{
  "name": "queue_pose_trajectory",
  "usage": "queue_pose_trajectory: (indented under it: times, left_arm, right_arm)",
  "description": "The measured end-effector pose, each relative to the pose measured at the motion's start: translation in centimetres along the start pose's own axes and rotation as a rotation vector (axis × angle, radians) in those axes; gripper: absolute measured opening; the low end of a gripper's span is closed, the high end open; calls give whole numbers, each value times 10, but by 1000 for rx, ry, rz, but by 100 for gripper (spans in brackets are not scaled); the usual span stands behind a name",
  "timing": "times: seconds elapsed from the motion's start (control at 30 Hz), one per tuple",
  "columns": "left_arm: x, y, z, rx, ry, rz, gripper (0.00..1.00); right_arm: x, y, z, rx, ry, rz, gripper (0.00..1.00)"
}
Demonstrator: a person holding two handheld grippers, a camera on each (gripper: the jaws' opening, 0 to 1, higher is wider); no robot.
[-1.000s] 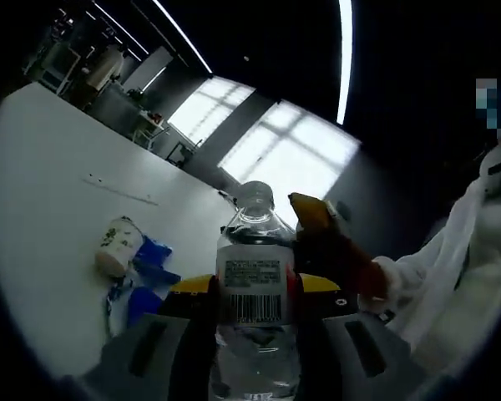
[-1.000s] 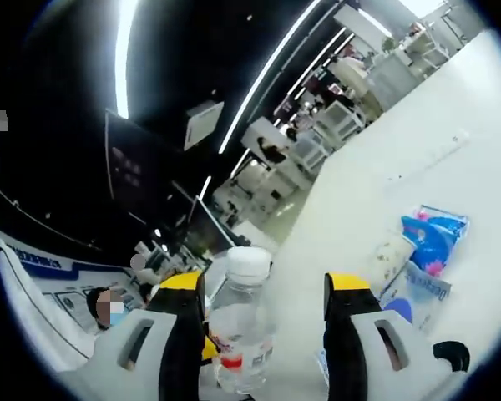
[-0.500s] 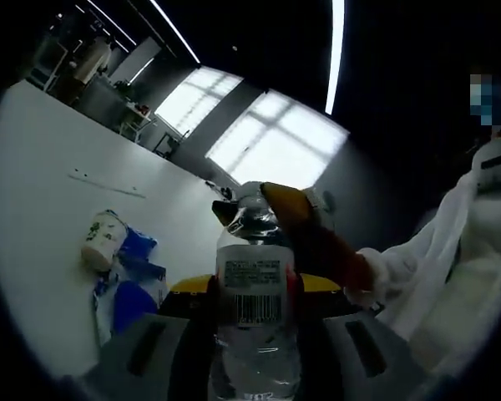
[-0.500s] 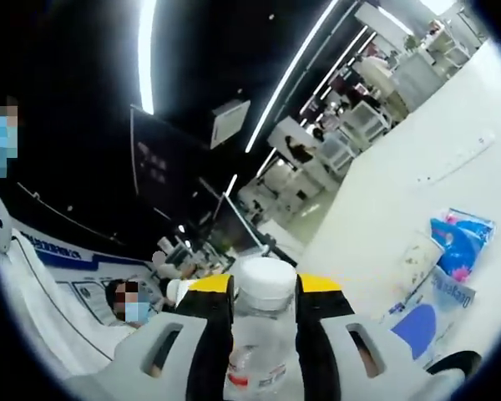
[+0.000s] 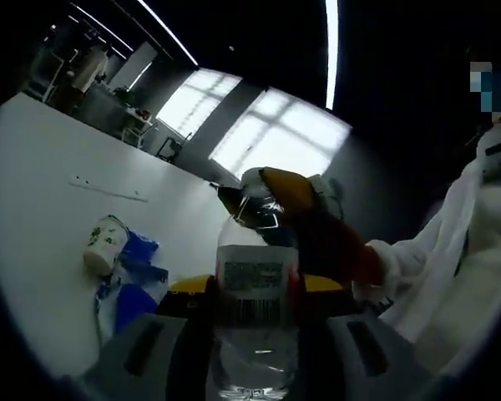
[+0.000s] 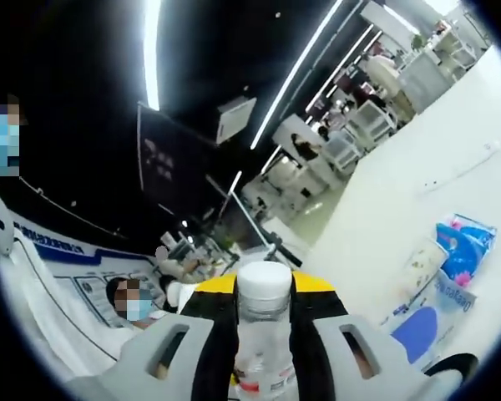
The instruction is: Arrange the tabletop items into an orderly group along one side of the table until the central work area is clear of visible clutter.
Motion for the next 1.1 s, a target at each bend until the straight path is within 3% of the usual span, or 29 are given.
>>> queue_pose_trajectory:
  times: [0.1,0.27,0.43,0.5,0.57,0.6,0.67,0.9,1.1]
  left_arm:
    - [-3,7,-2,33,59,31,39]
    - [-11,14,0,159,149,66,38]
    - [-22,28,1,214,242,174,39]
    - [-29,33,-3,212,299,221,56]
    - [-36,39,-5,241,338,274,87]
    - [-42,43,-6,264,375,307,96]
    - [-51,40,-12,328,438,276,100]
    - [-70,28,-18,532,627,186,100]
    - [-84,20,-23,569,716,213,100]
  right_arm:
    - [1,4,0,-23,-16,5,19]
    - [5,7,-6,-78,-22,-3,19]
    - [12,-2,-13,-236,-18,-81,19]
    - [15,-4,-21,-265,11,-90,19]
    - [17,-5,-24,-260,23,-95,19]
    - [18,-4,-25,-254,25,-93,19]
    - [19,-3,-26,-232,28,-88,19]
    - [27,2,-23,-231,-6,-77,20]
    - [32,6,-18,-233,-56,-97,20]
Point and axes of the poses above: the point that each gripper's makers call its tool centre point, and the gripper's own axes: x roughly forward along the fingers, z roughly to its right, y roughly out of its top, the point moved 1 cm from there along -x, roughly backward along the fingers, and after that the axes turned 14 degrees about -x, right-handed, at the moved point
